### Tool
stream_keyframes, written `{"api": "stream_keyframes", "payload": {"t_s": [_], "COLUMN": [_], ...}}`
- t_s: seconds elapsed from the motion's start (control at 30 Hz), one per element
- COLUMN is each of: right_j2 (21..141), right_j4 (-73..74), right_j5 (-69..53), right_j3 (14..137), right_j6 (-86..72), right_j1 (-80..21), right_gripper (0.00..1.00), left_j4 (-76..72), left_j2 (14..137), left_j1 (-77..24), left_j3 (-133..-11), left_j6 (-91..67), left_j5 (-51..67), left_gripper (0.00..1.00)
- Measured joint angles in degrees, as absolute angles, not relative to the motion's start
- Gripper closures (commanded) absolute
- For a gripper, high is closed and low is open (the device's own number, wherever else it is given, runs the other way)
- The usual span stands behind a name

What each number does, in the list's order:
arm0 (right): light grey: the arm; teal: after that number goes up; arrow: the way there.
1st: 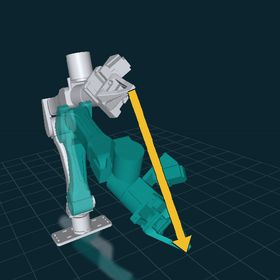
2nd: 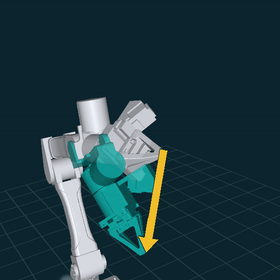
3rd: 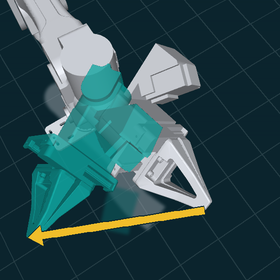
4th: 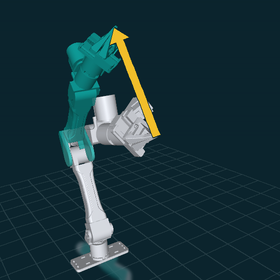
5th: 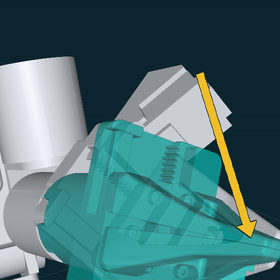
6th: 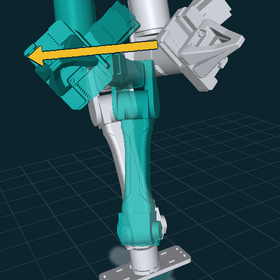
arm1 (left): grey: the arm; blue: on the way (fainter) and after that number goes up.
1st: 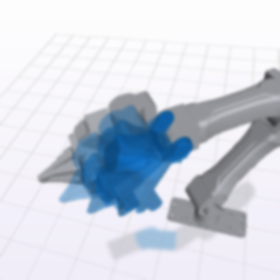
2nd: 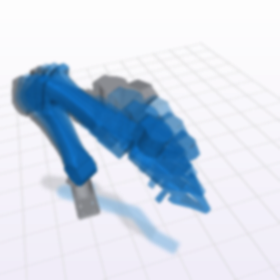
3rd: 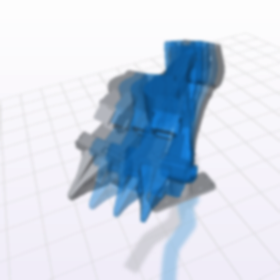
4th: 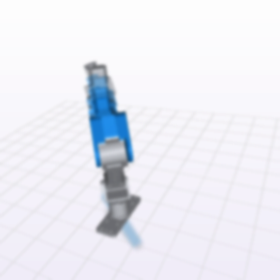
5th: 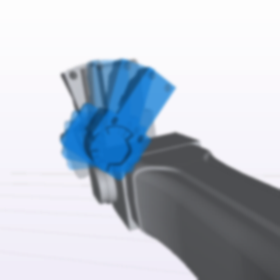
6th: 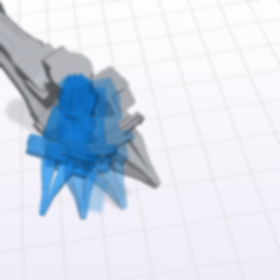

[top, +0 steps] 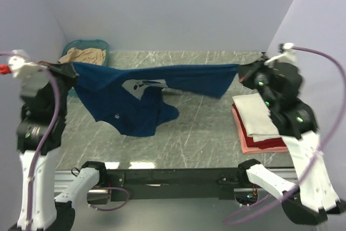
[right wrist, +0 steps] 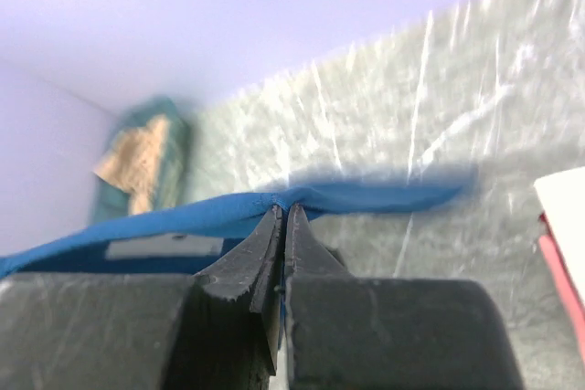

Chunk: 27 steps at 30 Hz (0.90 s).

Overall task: Fold and stack the t-shirts
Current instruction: Flatten the tshirt out

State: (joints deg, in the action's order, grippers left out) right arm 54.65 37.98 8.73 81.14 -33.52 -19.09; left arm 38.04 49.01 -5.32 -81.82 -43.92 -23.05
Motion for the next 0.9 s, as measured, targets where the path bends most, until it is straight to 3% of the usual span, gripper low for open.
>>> {"api": "stream_keyframes", "payload": {"t_s": [0.3,0.53,0.73,0.9], "right_j2": [50.19,56.10,71.00,90.04], "right_j4": [45.52,43.55,33.54,28.01], "right_j5": [11.73,12.19,6.09,0.16], "right_j3": [100.77,103.46,101.84,110.41], "right_j6": [-30.94,-29.65,-30.63,-33.30], "right_j1": [-18.72,-17.23,-9.63,-4.95], "right_gripper": [1.00,1.00,1.00,1.00], "left_j4": [39.31,31.94,18.61,12.40], "left_j2": [45.56,50.24,66.39,88.51], "left_j1": [-5.32,-5.32,-4.78,-1.45], "left_j3": [-96.51,-96.88,-96.33,-108.88], "left_j6": [-43.33,-42.57,-41.04,-41.45], "left_j5": [-18.28,-18.04,-17.15,-11.00], "left_gripper": [0.99,0.99,0.99,1.00]}}
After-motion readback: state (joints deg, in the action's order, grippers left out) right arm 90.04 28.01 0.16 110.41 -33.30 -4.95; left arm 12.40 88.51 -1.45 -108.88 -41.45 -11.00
